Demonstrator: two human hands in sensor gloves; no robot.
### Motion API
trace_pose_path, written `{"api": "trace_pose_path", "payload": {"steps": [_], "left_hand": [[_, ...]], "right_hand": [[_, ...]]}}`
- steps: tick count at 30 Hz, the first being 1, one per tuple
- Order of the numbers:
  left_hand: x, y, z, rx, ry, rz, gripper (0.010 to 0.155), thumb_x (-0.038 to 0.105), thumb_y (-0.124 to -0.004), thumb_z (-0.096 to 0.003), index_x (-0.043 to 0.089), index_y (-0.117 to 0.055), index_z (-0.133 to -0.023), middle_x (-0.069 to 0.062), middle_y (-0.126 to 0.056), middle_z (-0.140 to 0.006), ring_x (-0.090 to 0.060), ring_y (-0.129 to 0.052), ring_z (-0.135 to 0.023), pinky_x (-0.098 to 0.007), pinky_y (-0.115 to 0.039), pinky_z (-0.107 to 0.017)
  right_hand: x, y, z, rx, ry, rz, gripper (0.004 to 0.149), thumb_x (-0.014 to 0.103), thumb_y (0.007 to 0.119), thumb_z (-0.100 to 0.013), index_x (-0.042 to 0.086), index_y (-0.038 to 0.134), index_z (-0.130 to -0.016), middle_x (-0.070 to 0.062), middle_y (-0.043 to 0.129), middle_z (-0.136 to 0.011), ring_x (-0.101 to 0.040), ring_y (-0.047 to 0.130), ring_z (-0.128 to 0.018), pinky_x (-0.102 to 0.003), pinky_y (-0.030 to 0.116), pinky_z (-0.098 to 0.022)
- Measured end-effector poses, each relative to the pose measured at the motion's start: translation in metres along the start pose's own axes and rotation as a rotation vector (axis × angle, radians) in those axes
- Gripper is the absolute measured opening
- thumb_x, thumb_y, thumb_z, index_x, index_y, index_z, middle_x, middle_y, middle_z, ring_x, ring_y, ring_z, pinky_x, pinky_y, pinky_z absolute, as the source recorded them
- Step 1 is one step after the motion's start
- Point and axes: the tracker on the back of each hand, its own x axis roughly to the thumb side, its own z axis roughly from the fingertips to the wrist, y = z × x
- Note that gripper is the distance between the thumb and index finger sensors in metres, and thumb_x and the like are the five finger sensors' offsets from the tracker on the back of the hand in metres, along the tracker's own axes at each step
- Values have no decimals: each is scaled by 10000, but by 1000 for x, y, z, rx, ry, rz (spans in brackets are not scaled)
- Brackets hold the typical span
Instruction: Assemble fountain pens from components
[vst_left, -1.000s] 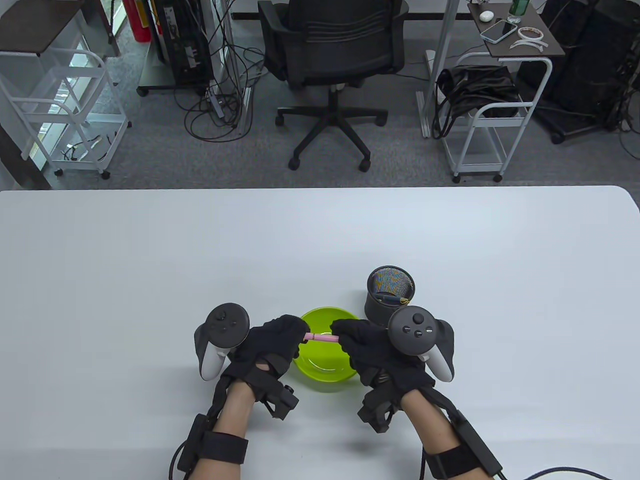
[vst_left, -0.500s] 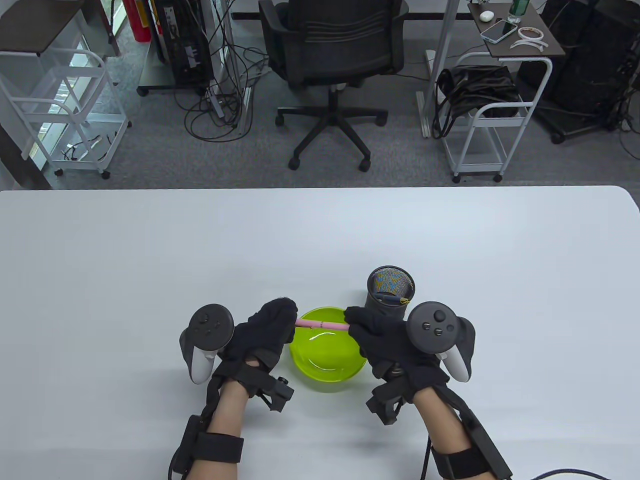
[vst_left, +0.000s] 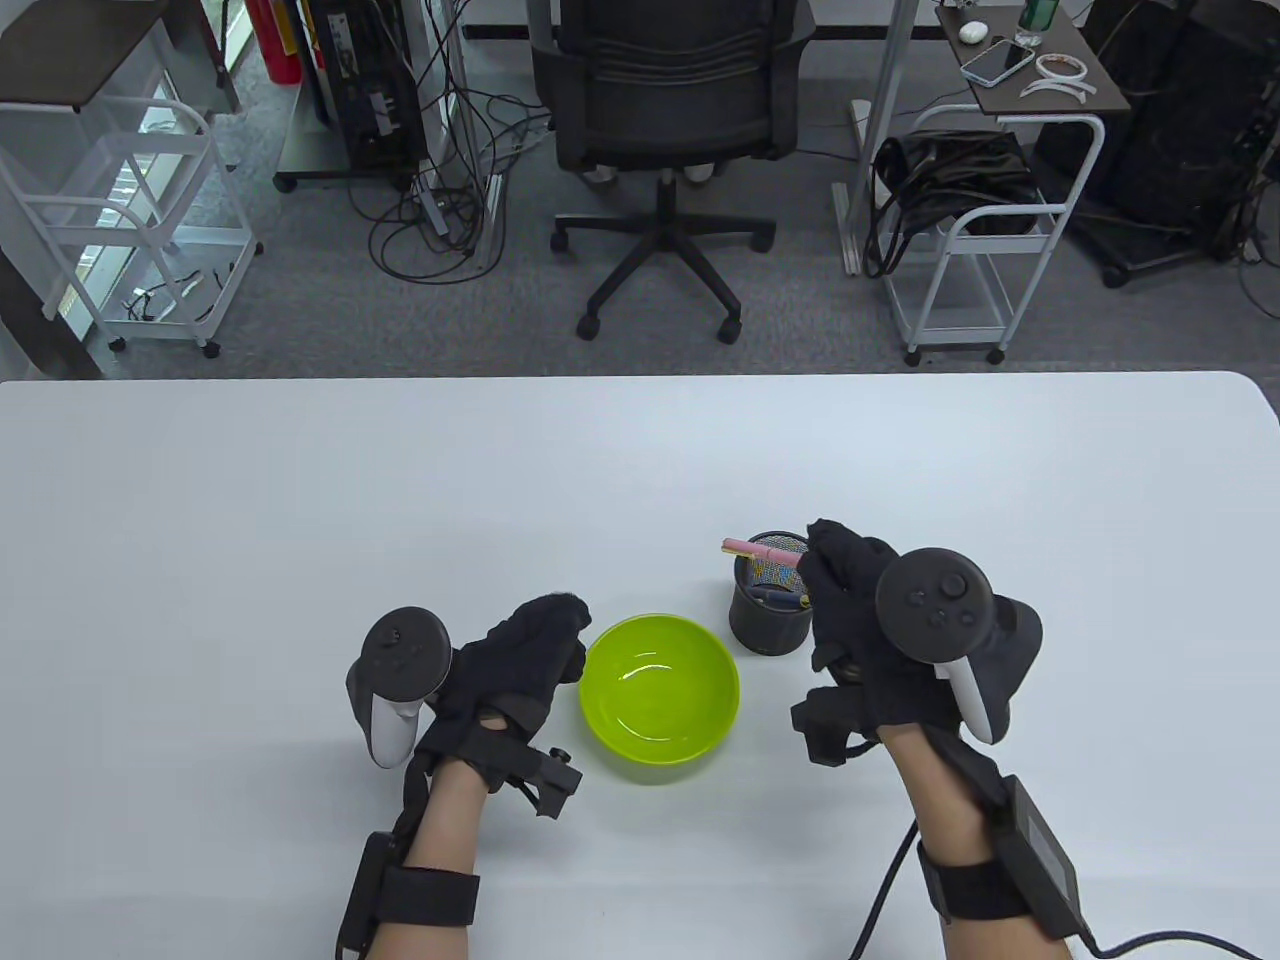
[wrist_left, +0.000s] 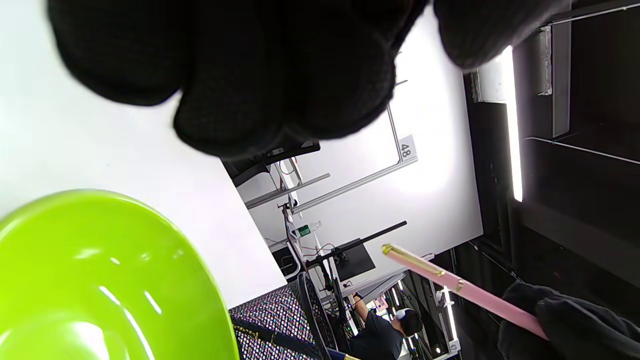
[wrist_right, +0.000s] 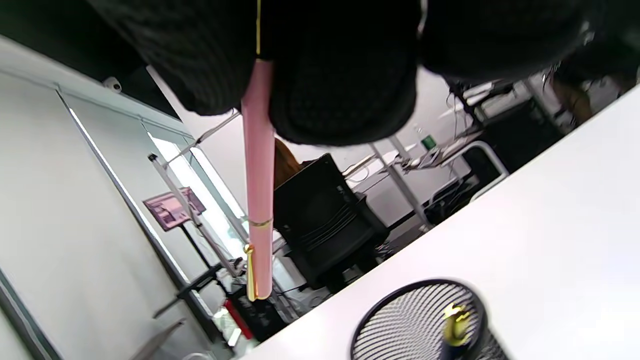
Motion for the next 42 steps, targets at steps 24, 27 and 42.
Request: {"api": "trace_pose_path", "payload": {"steps": [24, 27, 42], "left_hand": [[5, -6, -1, -56, -29, 36, 593, 518, -635, -542, 98, -750, -944, -70, -947, -667, -312, -935, -606, -564, -756, -483], [4, -6, -1, -59, -28, 31, 594, 518, -635, -542, 96, -751, -943, -70, -948, -667, -312, -936, -606, -563, -758, -483], [5, -5, -1, -61, -26, 78, 593, 512, -635, -541, 90, -754, -941, -78, -950, -669, -320, -936, -605, -569, -756, -480]], "right_hand": [[3, 98, -40, 227, 126, 464, 467, 374, 928, -397, 239, 895, -843, -29, 1028, -717, -134, 978, -154, -339, 837, -55], [1, 102, -39, 230, 137, 470, 461, 370, 923, -402, 248, 895, -846, -22, 1028, -729, -135, 981, -165, -339, 840, -61], [-1, 87, -33, 182, 134, 407, 487, 421, 852, -431, 233, 853, -881, -37, 979, -772, -131, 979, -161, -336, 841, -60]]}}
